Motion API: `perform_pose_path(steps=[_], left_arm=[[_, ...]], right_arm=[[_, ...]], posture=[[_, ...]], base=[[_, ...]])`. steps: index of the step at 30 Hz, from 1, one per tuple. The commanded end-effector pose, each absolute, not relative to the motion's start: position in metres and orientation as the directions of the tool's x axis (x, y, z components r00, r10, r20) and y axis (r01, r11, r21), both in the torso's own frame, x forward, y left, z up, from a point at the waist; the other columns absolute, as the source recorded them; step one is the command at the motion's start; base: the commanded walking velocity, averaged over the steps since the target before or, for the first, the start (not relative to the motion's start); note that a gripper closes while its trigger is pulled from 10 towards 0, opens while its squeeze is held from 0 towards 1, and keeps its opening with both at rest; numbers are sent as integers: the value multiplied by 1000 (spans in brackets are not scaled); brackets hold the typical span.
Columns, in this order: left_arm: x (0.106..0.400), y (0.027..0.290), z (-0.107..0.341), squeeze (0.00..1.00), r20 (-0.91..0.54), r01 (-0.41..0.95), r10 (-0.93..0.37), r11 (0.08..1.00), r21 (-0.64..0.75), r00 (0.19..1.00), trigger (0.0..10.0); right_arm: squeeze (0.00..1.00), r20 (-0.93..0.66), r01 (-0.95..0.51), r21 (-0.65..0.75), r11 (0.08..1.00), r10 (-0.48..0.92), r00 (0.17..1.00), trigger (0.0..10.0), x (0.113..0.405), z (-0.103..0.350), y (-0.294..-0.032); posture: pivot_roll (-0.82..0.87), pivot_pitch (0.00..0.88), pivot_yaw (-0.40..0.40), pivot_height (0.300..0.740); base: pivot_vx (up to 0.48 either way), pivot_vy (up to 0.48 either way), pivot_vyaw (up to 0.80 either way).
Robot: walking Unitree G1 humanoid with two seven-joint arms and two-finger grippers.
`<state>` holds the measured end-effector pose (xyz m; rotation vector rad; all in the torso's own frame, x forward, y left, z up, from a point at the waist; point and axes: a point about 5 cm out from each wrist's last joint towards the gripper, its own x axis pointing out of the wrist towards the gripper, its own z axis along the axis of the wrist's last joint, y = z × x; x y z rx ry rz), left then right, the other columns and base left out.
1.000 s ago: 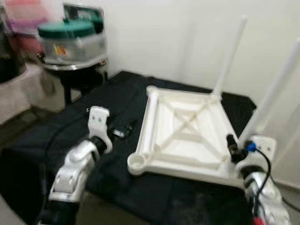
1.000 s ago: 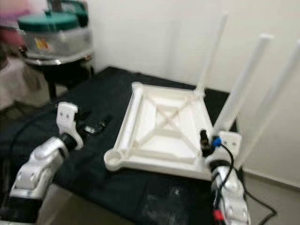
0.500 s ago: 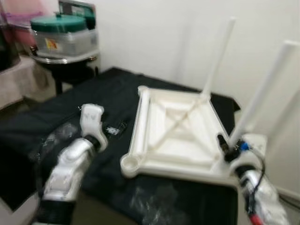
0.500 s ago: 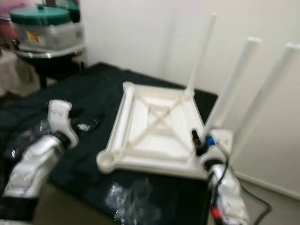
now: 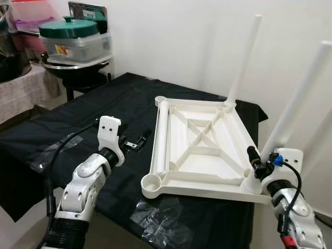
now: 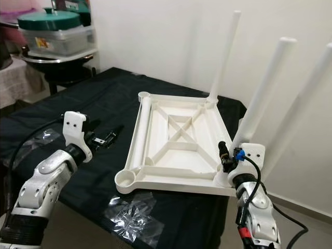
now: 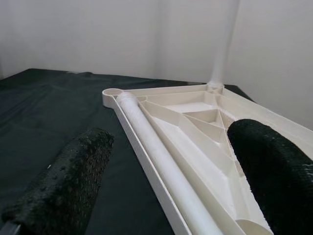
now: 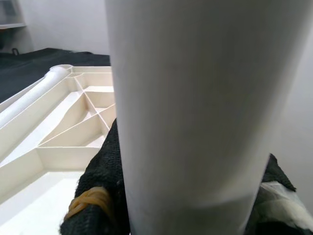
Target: Building children table
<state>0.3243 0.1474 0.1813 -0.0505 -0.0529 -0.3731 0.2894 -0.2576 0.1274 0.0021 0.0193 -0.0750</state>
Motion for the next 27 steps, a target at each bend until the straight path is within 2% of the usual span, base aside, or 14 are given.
perform_pose_path(steps=[1,9,27], left_arm=[[324,148,178,0,34,356,-355,934,-24,934,10000],[323,148,177,0,32,356,-355,934,-19,934,10000],[322,143,177,0,25,360,-360,933,8,933,10000]], right_arm=[[0,-188,95,-3,995,-94,978,10000,280,93,-262],[0,-180,66,3,998,-64,982,10000,285,96,-255],[0,-124,-52,-6,999,51,991,10000,294,106,-240]], posture=[[46,0,-72,740],[49,0,-77,740],[53,0,-83,740]], base=[[0,0,0],[0,0,0],[0,0,800]])
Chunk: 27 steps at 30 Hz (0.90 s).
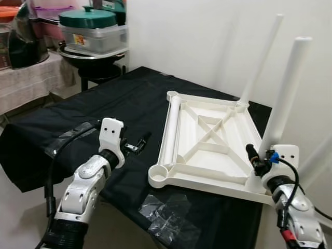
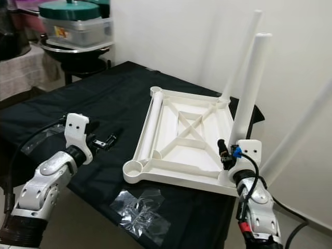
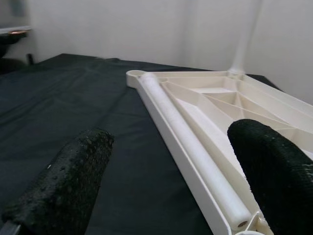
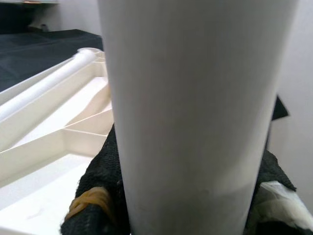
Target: Building children table
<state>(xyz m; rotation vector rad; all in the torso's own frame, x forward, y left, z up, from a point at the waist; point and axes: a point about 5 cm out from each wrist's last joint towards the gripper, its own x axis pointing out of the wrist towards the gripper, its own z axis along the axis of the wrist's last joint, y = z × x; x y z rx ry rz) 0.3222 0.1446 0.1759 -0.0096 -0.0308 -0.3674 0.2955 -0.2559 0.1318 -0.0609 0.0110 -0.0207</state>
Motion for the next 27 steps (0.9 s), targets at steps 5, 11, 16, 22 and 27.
perform_pose_path(steps=[5,11,16,22,27], left_arm=[[323,143,177,0,24,360,-361,933,9,932,10000],[322,144,175,0,19,359,-359,933,8,933,10000],[322,144,175,0,18,359,-359,933,8,933,10000],[322,144,174,0,15,361,-361,933,10,933,10000],[323,144,174,0,10,360,-360,933,13,933,10000]], right_arm=[[0,-92,-101,9,995,101,991,10000,294,109,-232],[0,-65,-203,-4,979,202,977,10000,290,111,-225],[0,-56,-238,-2,971,237,970,10000,289,112,-224],[0,-31,-307,13,952,307,951,10000,286,114,-216],[0,-47,-371,24,928,372,927,10000,282,110,-209]], posture=[[54,0,-84,740],[55,0,-84,740],[56,0,-84,740],[57,0,-83,740],[58,0,-82,740]], base=[[0,0,800],[0,0,800],[0,0,800],[0,0,800],[0,0,800]])
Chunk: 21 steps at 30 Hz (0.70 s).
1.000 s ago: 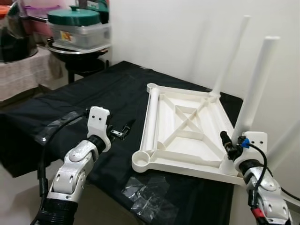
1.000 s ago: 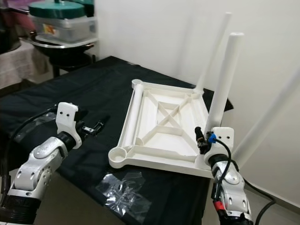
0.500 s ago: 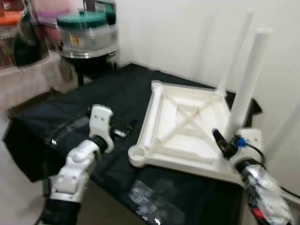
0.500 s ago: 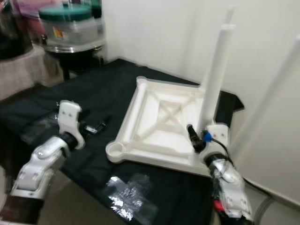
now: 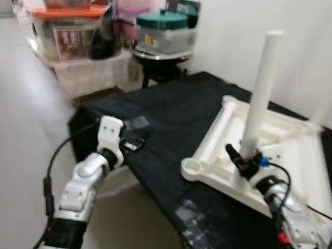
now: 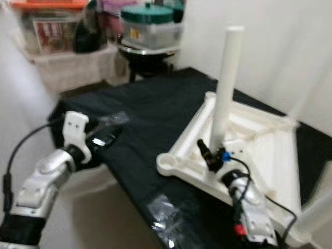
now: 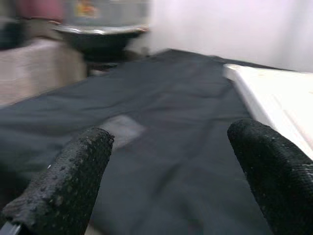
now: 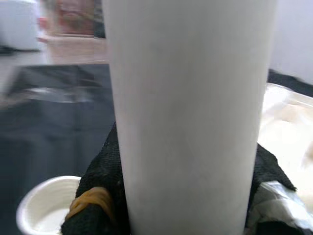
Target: Building children table
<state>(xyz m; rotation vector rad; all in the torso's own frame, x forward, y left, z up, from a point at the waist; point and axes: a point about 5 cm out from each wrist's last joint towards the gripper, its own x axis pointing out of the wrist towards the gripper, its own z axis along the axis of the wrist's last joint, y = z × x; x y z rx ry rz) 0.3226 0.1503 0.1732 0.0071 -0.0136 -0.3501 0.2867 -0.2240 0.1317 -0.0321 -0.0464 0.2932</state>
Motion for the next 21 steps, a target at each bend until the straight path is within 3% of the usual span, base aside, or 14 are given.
perform_pose_path(steps=[1,4,14,21], left_arm=[[323,144,174,0,8,359,-359,933,15,933,10000],[323,144,174,0,6,359,-359,933,16,933,10000],[323,143,173,0,-2,370,-370,929,21,929,10000],[322,139,173,0,-1,397,-397,918,22,918,10000]], right_arm=[[0,-52,-381,24,924,382,923,10000,281,109,-208],[0,-54,-383,23,923,384,922,10000,281,108,-208],[0,-81,-284,39,958,286,955,10000,286,105,-221],[0,-116,-70,71,995,78,990,10000,292,102,-248]], posture=[[58,0,-82,740],[59,0,-83,740],[58,0,-82,740],[54,0,-79,740]], base=[[0,0,800],[0,0,800],[0,0,0],[0,0,0]])
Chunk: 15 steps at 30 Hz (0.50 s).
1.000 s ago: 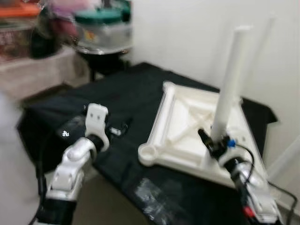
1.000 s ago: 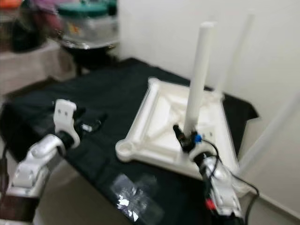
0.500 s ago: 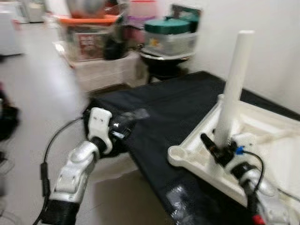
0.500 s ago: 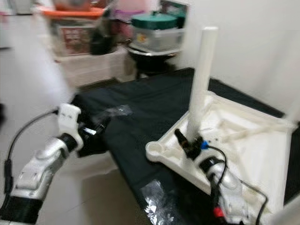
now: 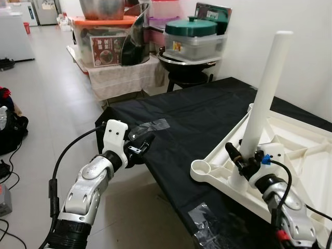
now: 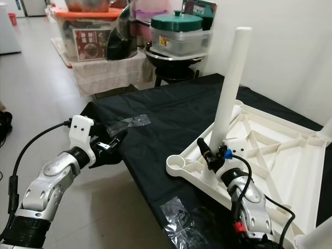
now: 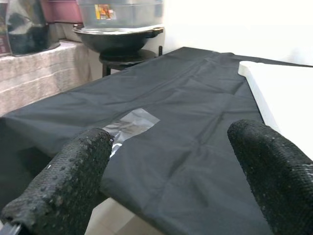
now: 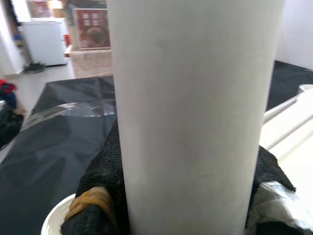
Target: Building children table
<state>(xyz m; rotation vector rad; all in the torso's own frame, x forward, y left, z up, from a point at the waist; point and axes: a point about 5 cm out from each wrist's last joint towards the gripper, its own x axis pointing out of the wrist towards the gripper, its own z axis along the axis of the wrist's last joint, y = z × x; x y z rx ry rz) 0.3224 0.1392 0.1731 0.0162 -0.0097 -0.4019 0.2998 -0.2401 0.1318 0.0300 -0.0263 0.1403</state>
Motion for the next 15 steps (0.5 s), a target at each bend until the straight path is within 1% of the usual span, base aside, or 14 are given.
perform_pose_path(steps=[1,3,7,15], left_arm=[[322,139,173,0,0,399,-399,917,22,917,10000],[322,139,173,0,1,403,-404,915,23,915,10000],[322,138,173,0,1,405,-405,914,24,914,10000],[322,138,172,0,1,403,-403,915,24,915,10000]], right_arm=[[0,-116,-52,84,995,61,991,10000,293,102,-249],[0,-114,-13,125,992,28,993,10000,295,103,-253],[0,-107,-6,116,993,18,994,10000,296,105,-254],[0,-108,-19,92,996,29,994,10000,298,105,-252]], posture=[[54,0,-79,740],[51,0,-78,740],[52,0,-79,740],[55,0,-83,740]], base=[[0,0,0],[0,0,-800],[0,0,-728],[0,0,0]])
